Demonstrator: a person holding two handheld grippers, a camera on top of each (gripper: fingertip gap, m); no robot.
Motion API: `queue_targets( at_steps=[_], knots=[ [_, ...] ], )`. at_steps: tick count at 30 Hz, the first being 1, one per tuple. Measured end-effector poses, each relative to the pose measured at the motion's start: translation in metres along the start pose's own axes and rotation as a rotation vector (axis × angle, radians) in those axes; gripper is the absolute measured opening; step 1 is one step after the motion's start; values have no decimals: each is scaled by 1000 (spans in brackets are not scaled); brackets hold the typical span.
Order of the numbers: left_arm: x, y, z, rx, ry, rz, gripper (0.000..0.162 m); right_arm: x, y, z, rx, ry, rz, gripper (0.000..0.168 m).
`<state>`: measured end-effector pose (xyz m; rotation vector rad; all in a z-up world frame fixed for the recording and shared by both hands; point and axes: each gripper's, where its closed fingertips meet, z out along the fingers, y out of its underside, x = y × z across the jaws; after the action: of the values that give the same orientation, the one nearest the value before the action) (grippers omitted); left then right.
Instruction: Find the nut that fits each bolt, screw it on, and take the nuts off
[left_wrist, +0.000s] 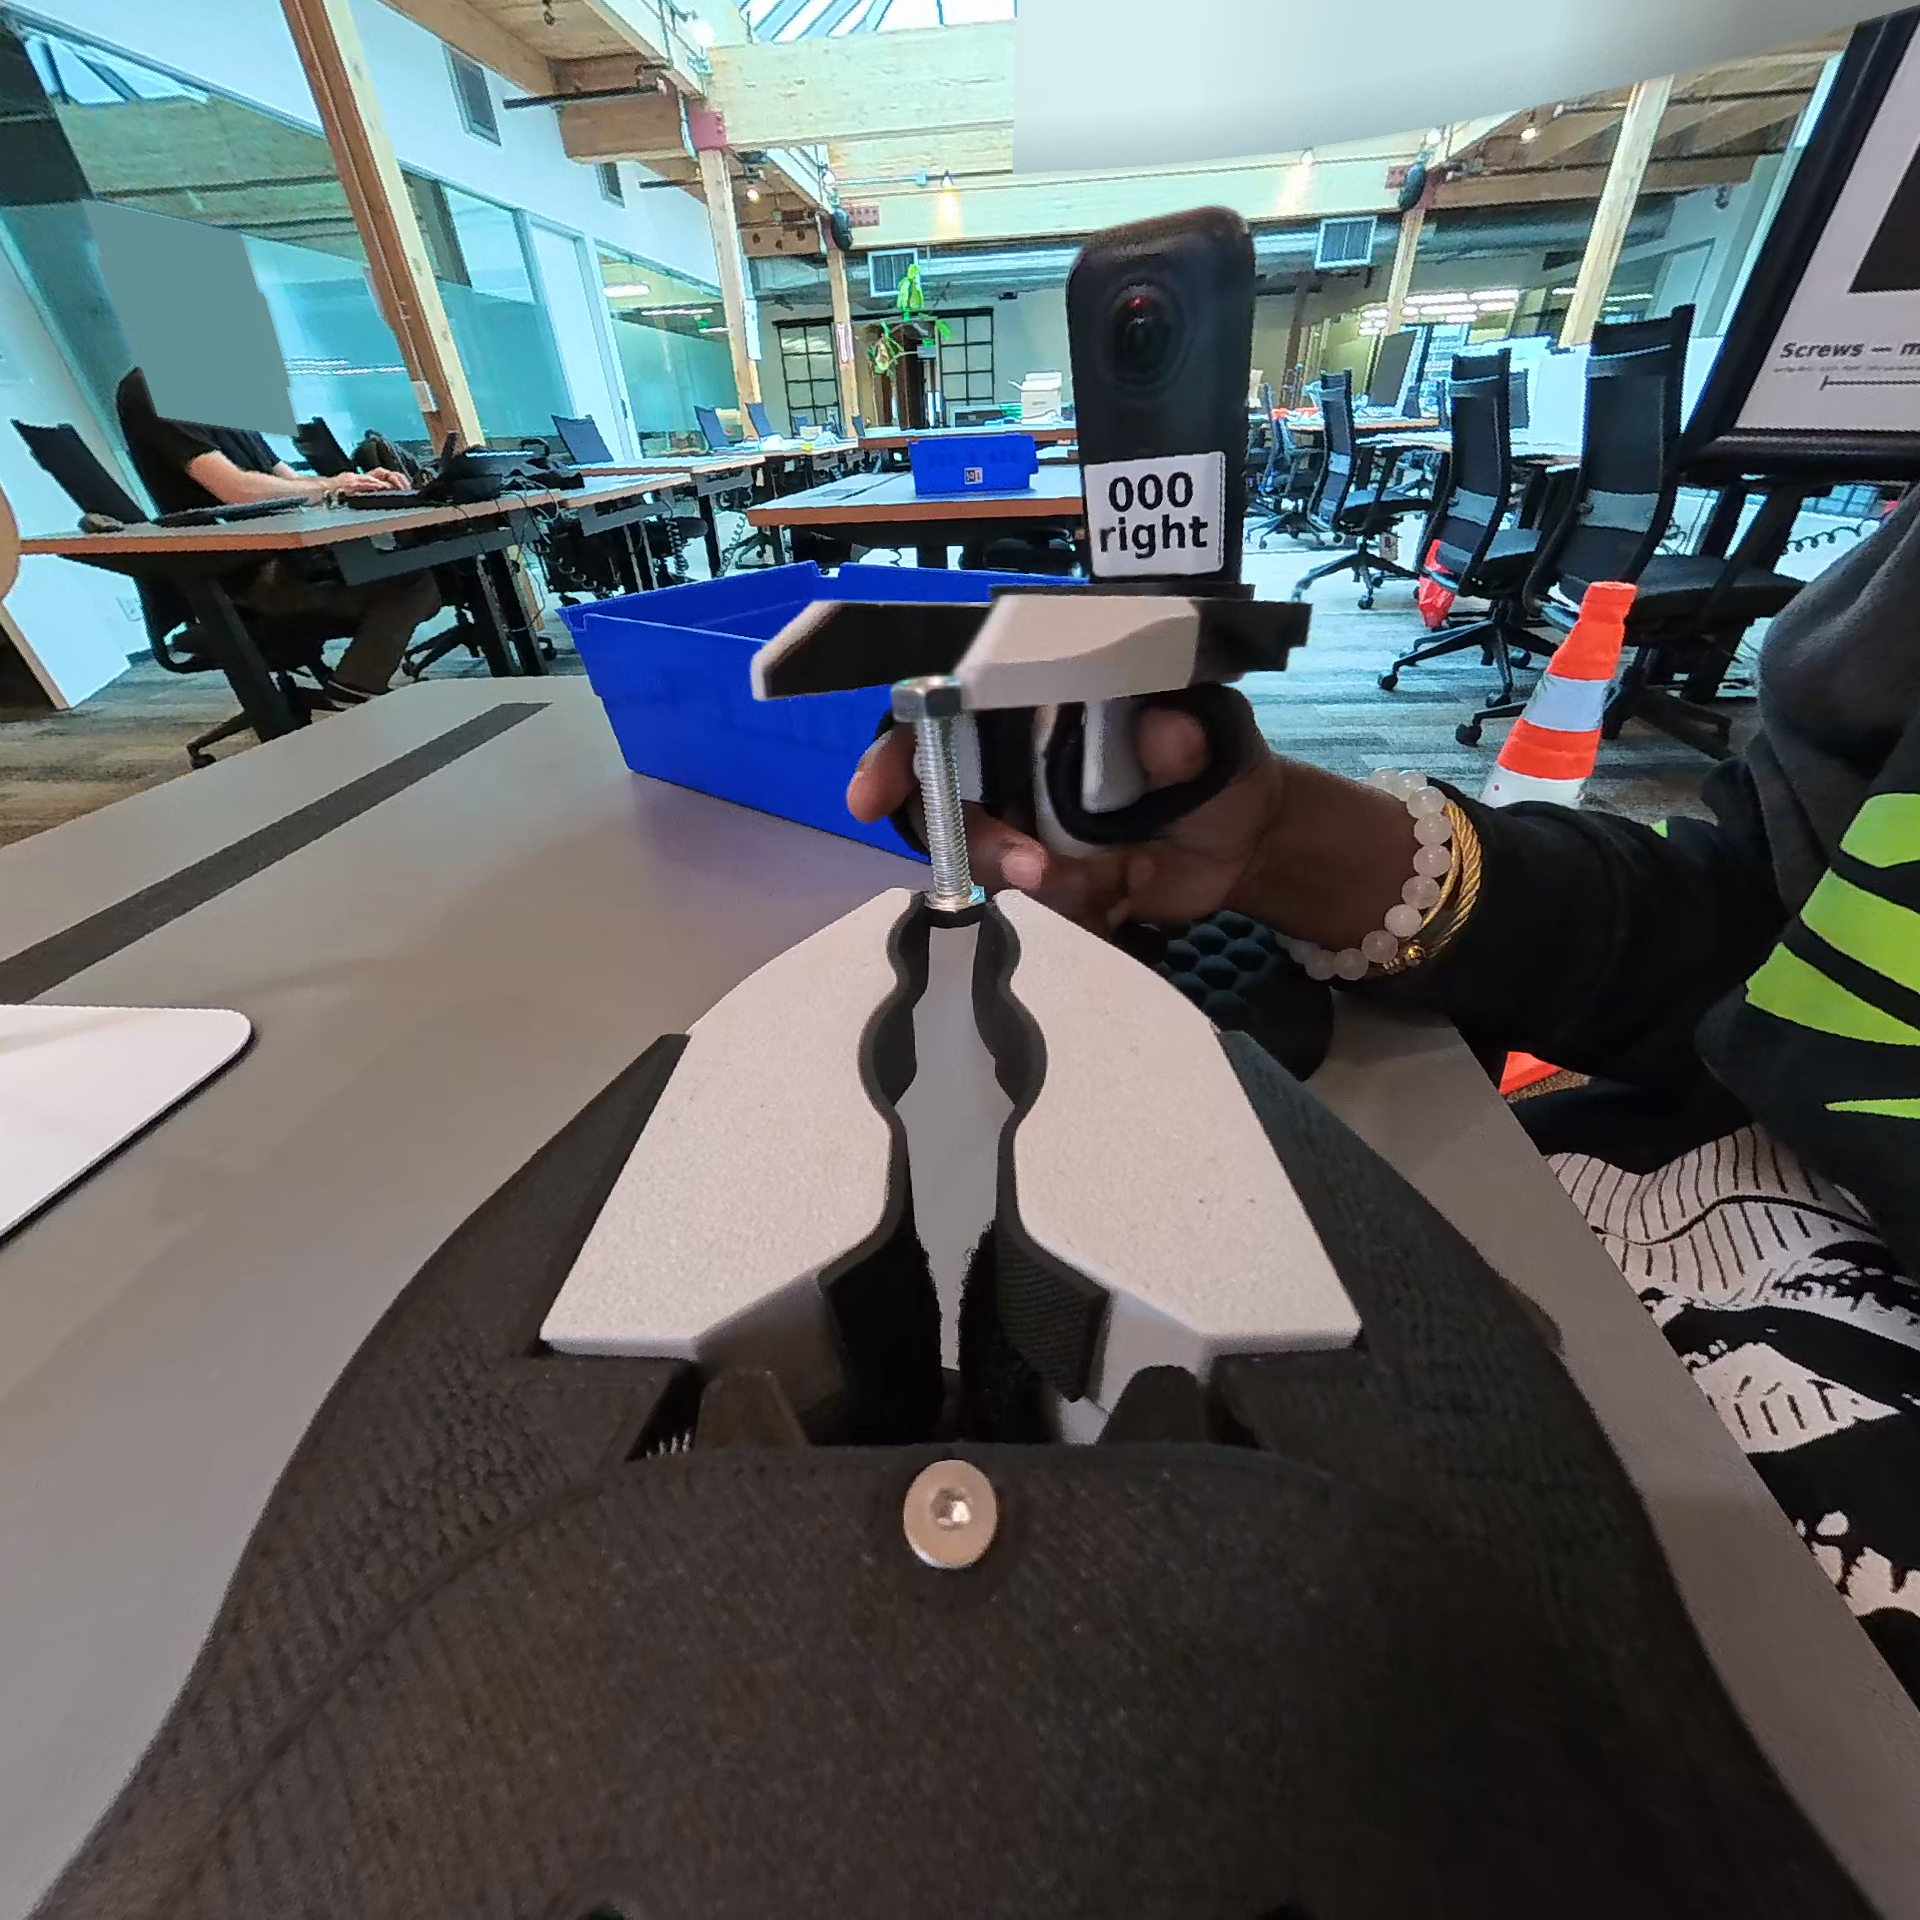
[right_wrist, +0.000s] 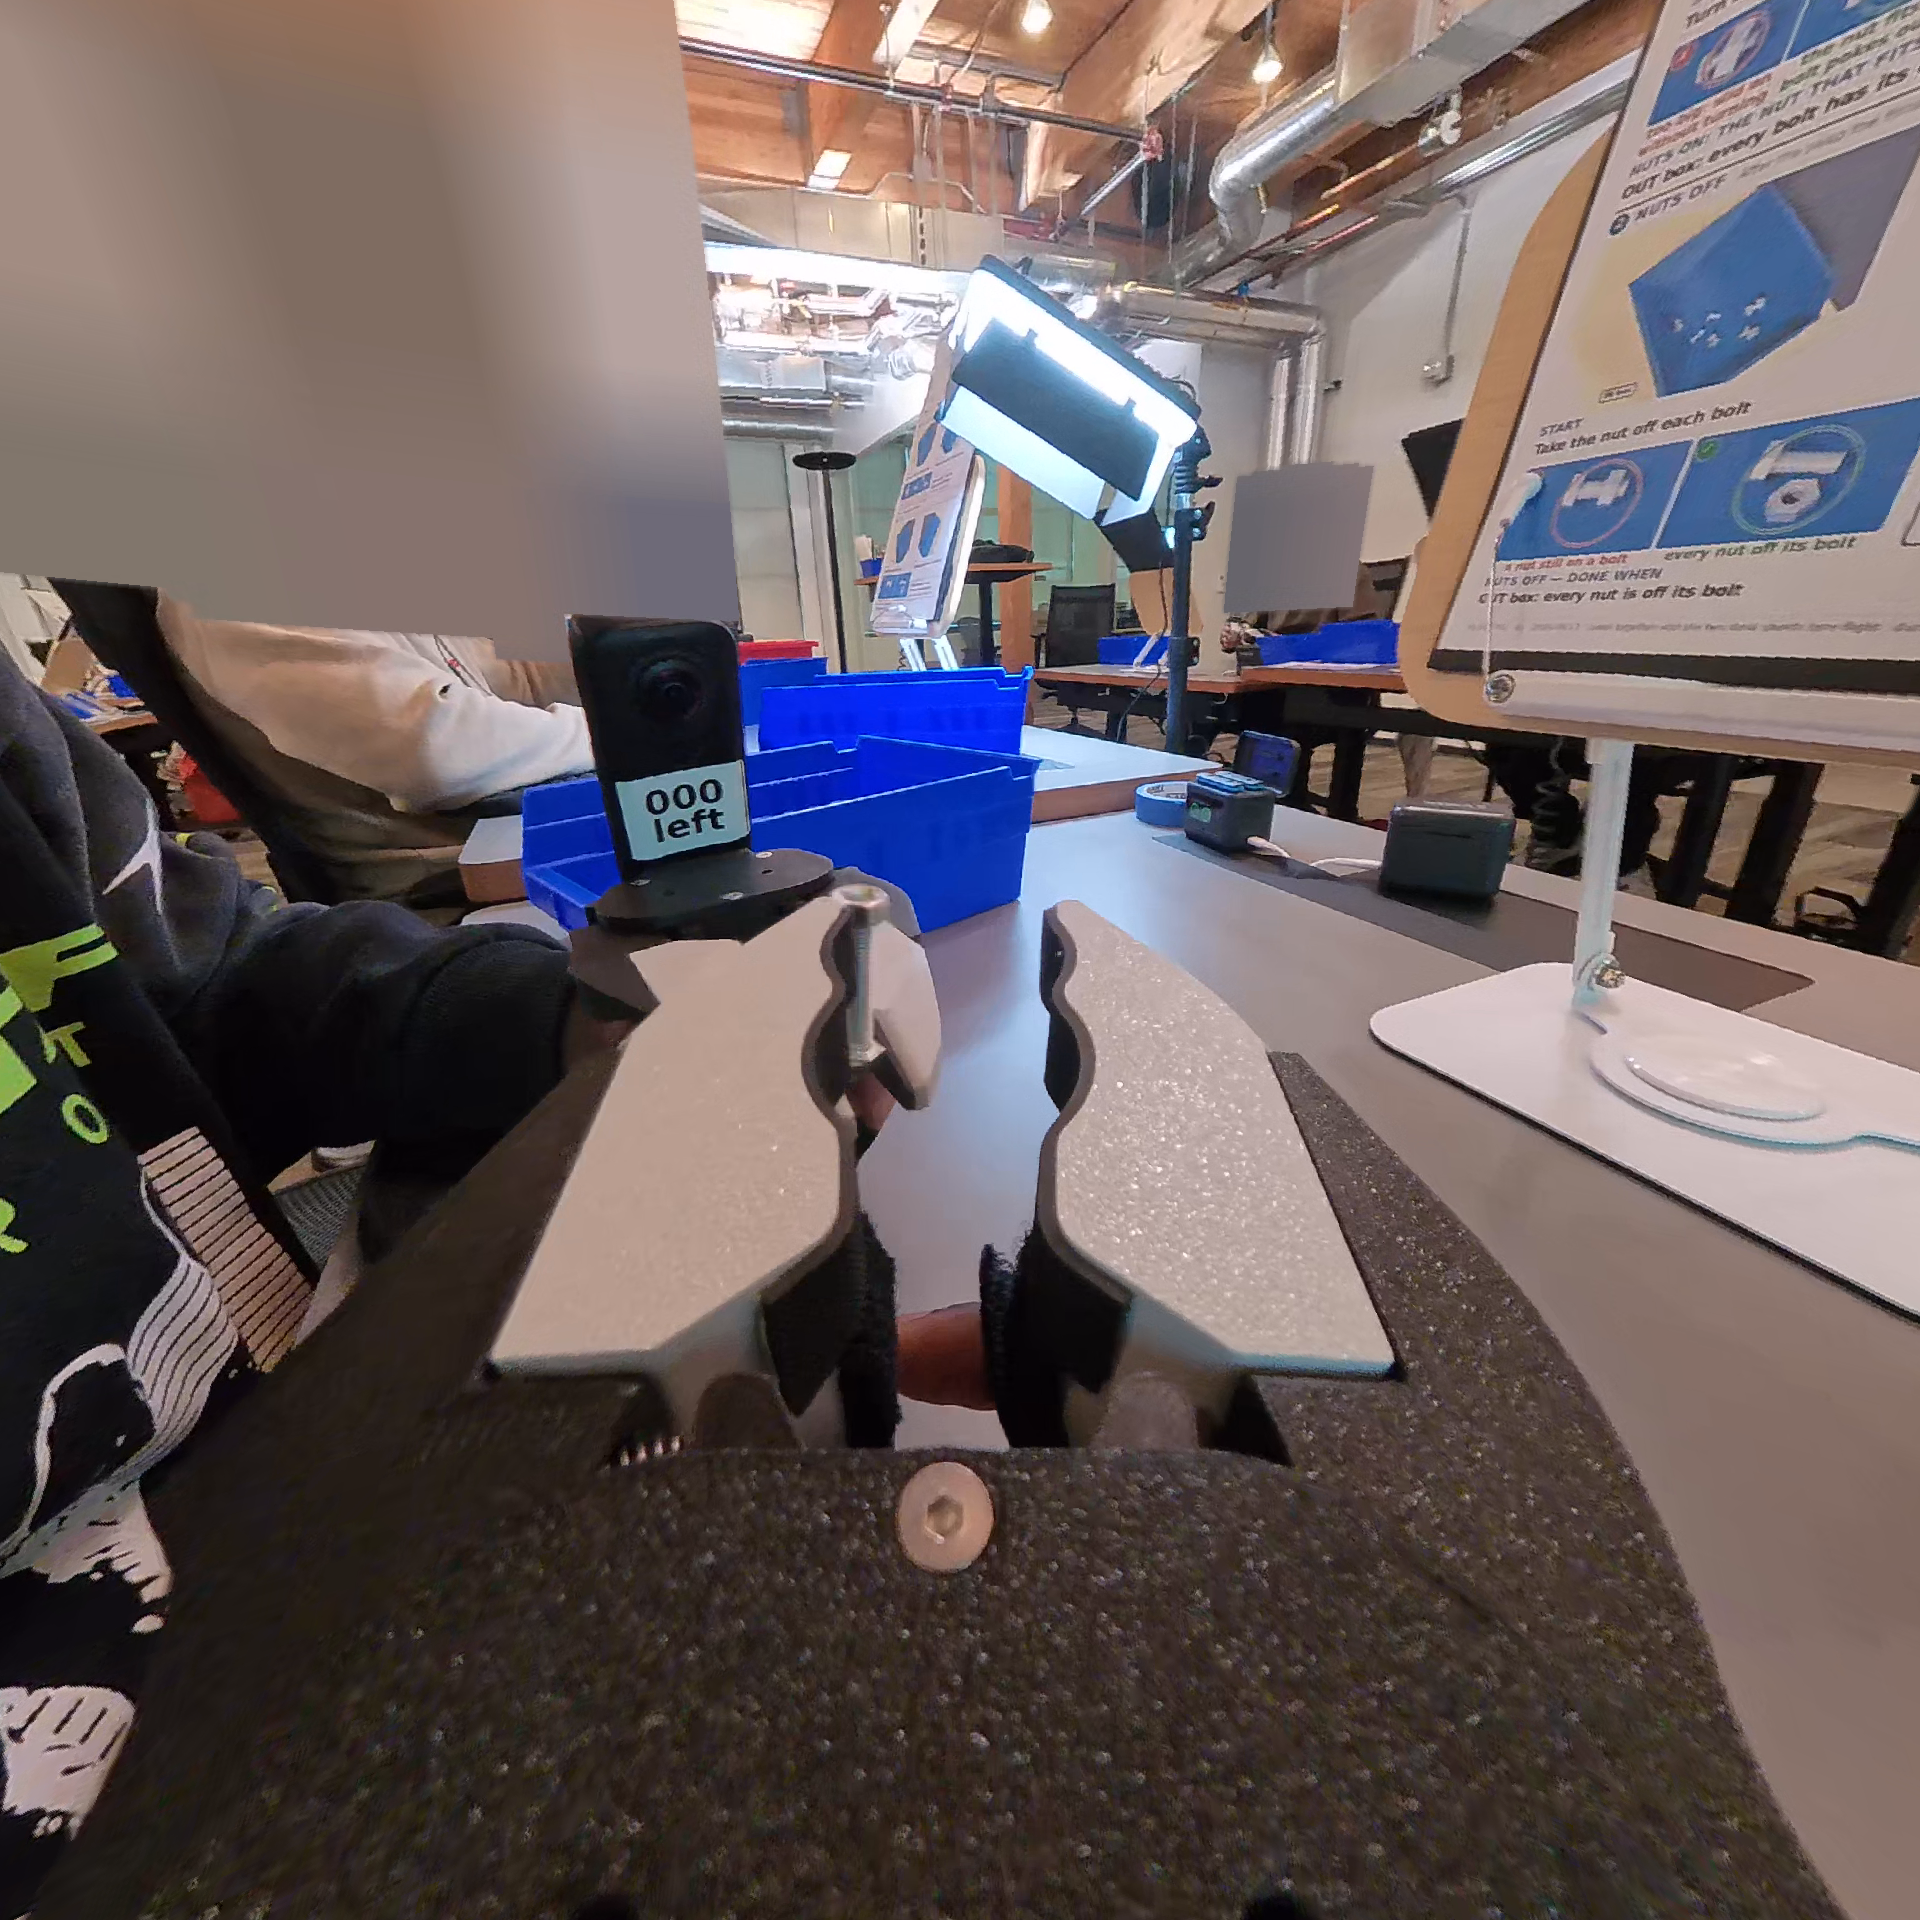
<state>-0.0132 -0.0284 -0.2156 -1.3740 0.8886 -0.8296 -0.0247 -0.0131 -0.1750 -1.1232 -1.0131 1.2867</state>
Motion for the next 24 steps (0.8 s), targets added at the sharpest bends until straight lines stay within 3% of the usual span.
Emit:
queue_targets(
  at_steps=[17,24],
  knots=[
    [-1,1,0,-6,-5,3,10,-3,-4,-3,16,-25,7,36],
    [-1,5,1,-35,-17,31,10,-17,4,2,-102,-126,78,29]
  ],
)
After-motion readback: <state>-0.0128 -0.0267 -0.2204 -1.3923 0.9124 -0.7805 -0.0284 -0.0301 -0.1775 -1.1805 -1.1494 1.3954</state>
